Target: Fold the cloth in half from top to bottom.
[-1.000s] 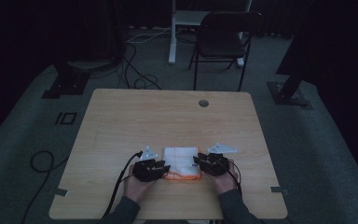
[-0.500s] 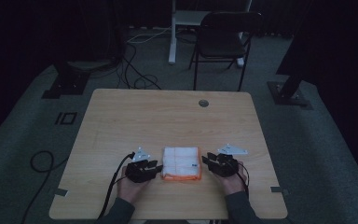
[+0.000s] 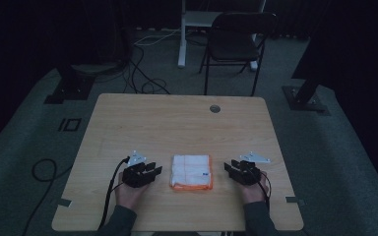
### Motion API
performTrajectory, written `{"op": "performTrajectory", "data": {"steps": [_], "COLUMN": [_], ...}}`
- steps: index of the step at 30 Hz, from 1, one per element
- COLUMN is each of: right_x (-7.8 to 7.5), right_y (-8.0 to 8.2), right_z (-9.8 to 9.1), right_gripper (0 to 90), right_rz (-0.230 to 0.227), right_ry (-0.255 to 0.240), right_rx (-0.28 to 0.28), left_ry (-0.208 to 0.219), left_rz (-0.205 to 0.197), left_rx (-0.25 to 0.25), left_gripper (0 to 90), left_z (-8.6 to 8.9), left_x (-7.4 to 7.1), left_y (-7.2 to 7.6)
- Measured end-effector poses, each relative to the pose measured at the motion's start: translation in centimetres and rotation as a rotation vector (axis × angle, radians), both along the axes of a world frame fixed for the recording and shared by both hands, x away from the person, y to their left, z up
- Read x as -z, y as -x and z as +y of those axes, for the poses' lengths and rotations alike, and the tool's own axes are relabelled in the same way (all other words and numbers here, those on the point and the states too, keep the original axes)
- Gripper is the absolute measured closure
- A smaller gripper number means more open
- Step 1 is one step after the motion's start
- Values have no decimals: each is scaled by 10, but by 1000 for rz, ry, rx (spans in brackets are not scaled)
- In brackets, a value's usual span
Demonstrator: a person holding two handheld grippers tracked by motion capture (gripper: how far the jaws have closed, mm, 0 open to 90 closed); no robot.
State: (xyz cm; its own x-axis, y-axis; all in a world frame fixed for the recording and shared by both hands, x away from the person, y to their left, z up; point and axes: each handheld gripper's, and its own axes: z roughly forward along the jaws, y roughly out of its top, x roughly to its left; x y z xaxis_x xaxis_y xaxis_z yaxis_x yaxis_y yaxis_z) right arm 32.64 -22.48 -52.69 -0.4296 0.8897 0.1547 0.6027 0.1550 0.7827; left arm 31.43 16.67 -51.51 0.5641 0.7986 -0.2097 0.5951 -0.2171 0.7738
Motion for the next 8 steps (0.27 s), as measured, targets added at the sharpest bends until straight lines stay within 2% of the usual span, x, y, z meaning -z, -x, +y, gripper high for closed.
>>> {"op": "performTrajectory", "data": {"steps": [8], "right_x": [2], "right_y": [-2], "right_z": [-5], "right_gripper": [572], "right_rz": [1], "right_ry": [8], "right_rx": [28], "left_ry": [-2], "left_rz": [3], "left_rx": [-7], "left_gripper": [634], "left_z": [2], "left_x": [2], "left_y": [-1]}}
